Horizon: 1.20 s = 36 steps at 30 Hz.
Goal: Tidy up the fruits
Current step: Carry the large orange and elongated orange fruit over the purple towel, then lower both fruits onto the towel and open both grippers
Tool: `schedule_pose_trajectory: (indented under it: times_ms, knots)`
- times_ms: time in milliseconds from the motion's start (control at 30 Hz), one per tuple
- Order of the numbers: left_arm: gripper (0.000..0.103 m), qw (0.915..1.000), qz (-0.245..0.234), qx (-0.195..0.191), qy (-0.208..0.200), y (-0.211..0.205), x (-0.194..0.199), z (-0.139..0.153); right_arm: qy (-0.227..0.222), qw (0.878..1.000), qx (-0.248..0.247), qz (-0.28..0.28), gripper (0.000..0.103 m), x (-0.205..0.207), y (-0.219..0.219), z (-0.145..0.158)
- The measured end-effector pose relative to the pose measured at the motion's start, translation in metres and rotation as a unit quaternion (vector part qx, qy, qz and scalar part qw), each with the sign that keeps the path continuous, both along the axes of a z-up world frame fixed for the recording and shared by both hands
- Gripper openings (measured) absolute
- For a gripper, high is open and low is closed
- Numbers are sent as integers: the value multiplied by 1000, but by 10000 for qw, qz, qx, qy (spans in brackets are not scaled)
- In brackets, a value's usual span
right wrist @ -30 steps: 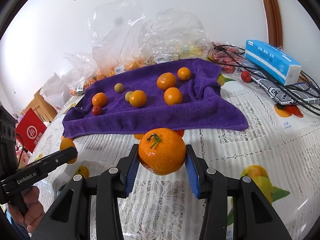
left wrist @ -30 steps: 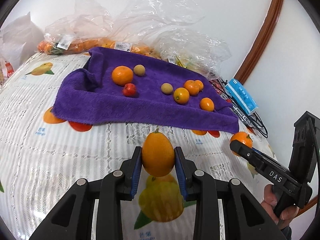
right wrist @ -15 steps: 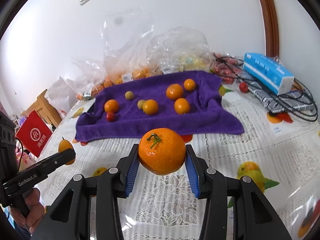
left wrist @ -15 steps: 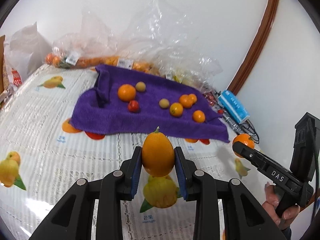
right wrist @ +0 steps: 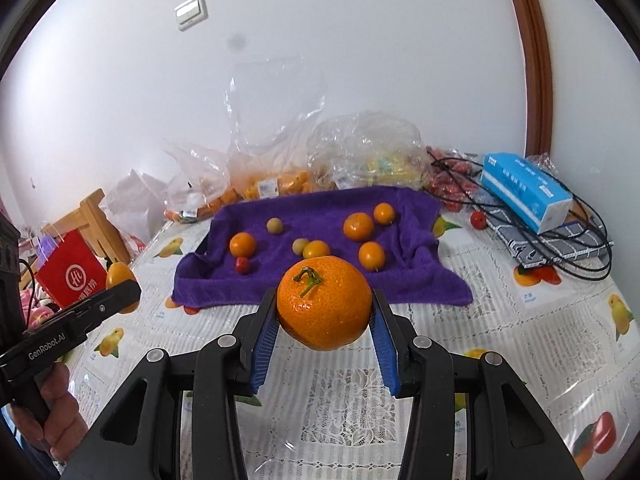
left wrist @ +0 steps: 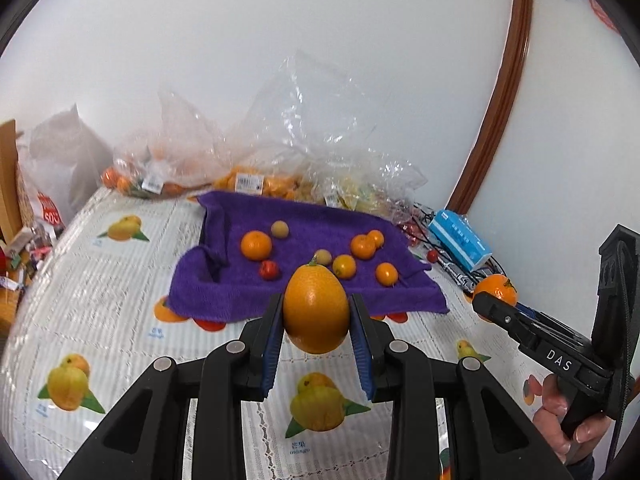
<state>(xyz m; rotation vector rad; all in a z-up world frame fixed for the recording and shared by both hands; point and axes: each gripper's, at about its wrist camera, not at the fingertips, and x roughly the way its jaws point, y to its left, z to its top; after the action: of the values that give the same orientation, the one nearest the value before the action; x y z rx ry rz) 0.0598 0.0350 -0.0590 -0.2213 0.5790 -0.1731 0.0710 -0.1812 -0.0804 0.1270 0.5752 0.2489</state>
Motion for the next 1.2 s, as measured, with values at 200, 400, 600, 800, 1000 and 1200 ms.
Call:
schedule_pose_trajectory:
  times_ms: [200, 400, 600, 800, 1000, 1200]
  knots:
    - [30, 9998, 48, 154, -96, -1, -3, 9, -46, 10000, 25, -4, 44, -3, 1, 10]
    - [30, 9991, 219, 345, -137, 1, 2, 15, -130, 9999, 11, -12, 44, -2, 4, 20]
    - [30, 9982, 341, 456, -182, 3, 12, 19, -204, 9998, -66, 9, 44, 7, 10, 27]
    - [30, 9976, 410, 538, -175, 2, 27, 20, -240, 9997, -96, 45, 44, 19, 15, 30]
    - [30, 9975, 469, 509, -139, 4, 40, 19, -186, 9998, -56, 30, 44, 32, 15, 28]
    - [30, 9973, 514, 506, -127, 5, 50, 20, -119, 9999, -2, -34, 44, 45, 10, 25]
